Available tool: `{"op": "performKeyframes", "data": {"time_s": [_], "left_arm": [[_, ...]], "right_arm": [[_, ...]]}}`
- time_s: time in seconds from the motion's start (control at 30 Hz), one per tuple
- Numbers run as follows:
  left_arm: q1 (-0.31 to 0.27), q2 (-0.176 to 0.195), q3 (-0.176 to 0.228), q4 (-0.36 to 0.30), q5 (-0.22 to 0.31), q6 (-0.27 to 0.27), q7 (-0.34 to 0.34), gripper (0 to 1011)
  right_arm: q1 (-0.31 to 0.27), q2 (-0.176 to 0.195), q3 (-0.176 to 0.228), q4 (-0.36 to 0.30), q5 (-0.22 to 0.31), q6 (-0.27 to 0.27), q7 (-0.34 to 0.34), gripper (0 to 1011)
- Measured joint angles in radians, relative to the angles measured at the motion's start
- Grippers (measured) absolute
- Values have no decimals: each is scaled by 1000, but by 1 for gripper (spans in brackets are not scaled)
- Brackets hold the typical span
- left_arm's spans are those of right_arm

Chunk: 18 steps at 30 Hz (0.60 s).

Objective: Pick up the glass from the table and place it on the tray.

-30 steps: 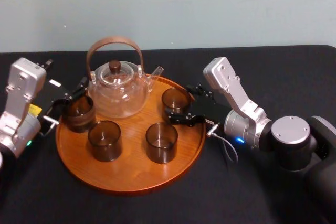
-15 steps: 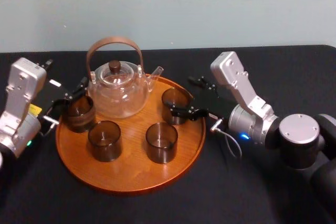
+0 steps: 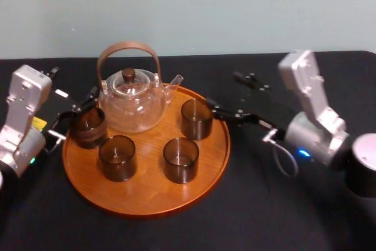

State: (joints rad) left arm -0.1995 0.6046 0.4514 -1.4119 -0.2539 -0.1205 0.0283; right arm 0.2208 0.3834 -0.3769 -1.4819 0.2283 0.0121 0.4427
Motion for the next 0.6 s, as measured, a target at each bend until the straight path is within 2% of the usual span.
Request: {"op": "performKeyframes", "data": {"time_s": [0.2, 0.37, 0.6], "left_arm": [[0, 0, 0, 0, 0, 0, 0, 1001], [0, 0, 0, 0, 0, 0, 0, 1001], [0, 0, 0, 0, 0, 0, 0, 1001]], "right_arm": [[-90, 60, 82, -62, 47, -50, -19, 1002], [-161, 97, 148, -88, 66, -93, -43, 1002], [-218, 110, 209, -85, 83, -121, -63, 1002]]}}
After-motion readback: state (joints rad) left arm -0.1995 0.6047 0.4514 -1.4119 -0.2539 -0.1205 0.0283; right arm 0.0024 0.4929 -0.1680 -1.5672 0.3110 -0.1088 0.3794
